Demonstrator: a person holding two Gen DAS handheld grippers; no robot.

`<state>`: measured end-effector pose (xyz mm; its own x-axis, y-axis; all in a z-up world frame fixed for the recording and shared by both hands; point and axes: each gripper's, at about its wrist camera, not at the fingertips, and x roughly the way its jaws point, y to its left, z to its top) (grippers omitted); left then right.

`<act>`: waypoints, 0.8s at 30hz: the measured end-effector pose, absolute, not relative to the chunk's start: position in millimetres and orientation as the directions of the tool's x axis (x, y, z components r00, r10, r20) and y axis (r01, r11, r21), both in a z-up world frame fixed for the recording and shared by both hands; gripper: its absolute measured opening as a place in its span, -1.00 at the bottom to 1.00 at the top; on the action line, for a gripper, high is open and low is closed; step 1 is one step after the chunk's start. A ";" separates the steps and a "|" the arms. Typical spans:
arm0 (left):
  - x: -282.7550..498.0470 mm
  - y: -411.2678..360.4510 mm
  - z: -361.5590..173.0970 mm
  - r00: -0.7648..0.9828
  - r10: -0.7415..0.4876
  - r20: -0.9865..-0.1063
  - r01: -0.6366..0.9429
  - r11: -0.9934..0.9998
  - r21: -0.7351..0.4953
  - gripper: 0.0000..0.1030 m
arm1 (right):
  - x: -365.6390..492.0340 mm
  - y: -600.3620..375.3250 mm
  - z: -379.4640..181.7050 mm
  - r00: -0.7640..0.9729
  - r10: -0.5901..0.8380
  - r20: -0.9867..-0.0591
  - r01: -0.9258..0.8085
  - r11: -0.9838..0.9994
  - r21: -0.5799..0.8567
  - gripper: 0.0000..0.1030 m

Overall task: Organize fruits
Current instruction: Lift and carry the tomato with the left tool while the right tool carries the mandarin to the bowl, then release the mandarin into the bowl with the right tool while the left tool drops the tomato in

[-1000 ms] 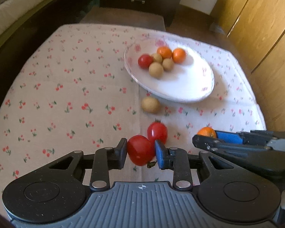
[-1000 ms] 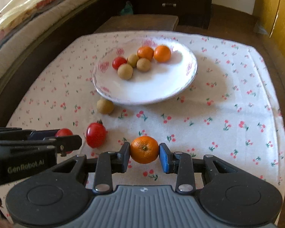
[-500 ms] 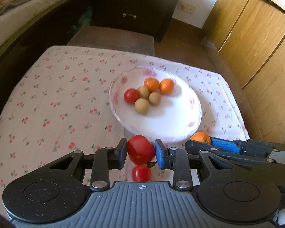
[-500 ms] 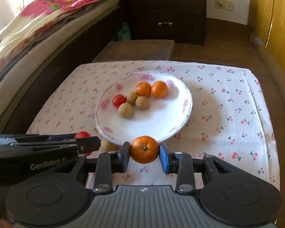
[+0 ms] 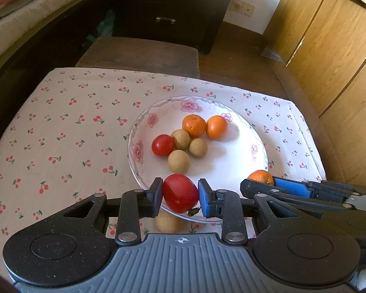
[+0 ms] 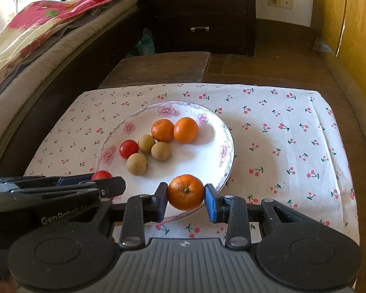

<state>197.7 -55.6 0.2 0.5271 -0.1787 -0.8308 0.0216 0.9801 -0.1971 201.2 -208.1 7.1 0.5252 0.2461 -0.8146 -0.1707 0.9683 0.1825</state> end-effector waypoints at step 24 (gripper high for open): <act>206.8 -54.2 -6.5 0.521 -0.168 -0.837 0.001 0.981 -0.196 -0.23 | 210.7 -206.7 0.9 0.533 0.242 -0.811 -0.147 0.970 0.192 -0.32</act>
<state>206.8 -54.2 -6.5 0.5208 -0.1682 -0.8369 0.0014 0.9806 -0.1963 210.7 -206.7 0.9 0.5327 0.2418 -0.8110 -0.1475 0.9702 0.1924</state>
